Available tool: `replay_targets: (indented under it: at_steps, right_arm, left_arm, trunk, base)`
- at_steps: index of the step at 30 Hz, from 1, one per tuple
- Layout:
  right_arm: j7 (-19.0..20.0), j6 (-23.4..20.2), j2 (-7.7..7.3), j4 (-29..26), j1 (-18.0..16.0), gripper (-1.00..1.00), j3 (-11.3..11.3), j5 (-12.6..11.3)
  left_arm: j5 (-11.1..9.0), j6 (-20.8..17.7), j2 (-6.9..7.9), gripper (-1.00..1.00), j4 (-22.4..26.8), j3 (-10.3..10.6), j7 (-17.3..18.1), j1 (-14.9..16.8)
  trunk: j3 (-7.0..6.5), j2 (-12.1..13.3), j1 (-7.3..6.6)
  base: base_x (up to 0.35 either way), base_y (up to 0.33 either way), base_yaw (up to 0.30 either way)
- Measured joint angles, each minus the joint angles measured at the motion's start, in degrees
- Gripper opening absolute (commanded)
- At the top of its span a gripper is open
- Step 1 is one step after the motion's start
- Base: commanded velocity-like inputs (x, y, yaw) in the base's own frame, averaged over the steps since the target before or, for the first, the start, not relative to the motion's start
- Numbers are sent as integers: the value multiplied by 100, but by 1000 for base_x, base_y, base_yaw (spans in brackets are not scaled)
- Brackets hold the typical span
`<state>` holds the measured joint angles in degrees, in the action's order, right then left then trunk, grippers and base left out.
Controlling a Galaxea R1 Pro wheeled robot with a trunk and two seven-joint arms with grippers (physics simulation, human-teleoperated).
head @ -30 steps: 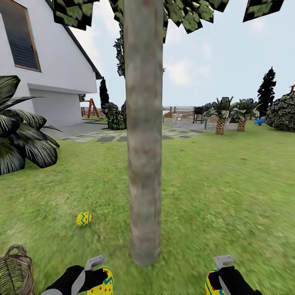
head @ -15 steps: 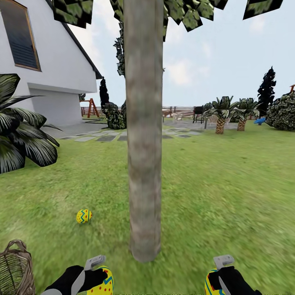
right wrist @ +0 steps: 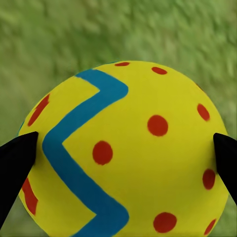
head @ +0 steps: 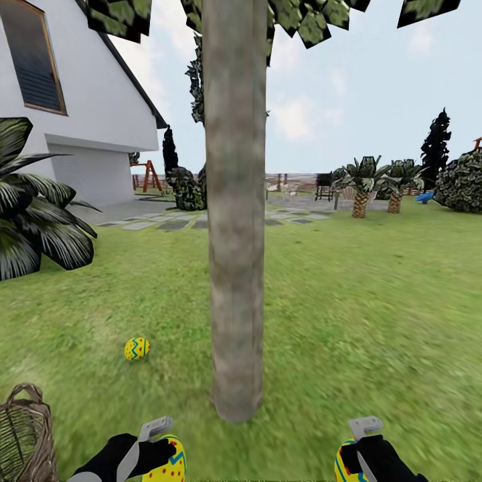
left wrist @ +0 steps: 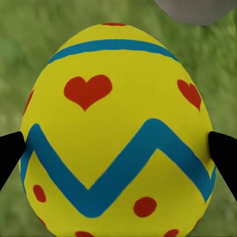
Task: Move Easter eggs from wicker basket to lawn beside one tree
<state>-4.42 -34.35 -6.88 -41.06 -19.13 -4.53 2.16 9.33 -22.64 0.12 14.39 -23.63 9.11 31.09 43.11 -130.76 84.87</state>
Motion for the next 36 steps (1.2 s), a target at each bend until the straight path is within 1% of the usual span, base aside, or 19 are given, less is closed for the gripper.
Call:
replay_targets:
  at_steps: [31,36]
  right_arm:
    - [0,0,3,0,0,-100,-7,0]
    - [0,0,7,0,0,-100,-8,-6]
  left_arm:
    - [0,15,0,-100,0,1,-2,0]
    - [0,18,0,-100,0,1,0,0]
  trunk:
    - [557,-1243,681]
    - [667,-1251,695]
  base:
    - [0,0,0]
    - [0,0,0]
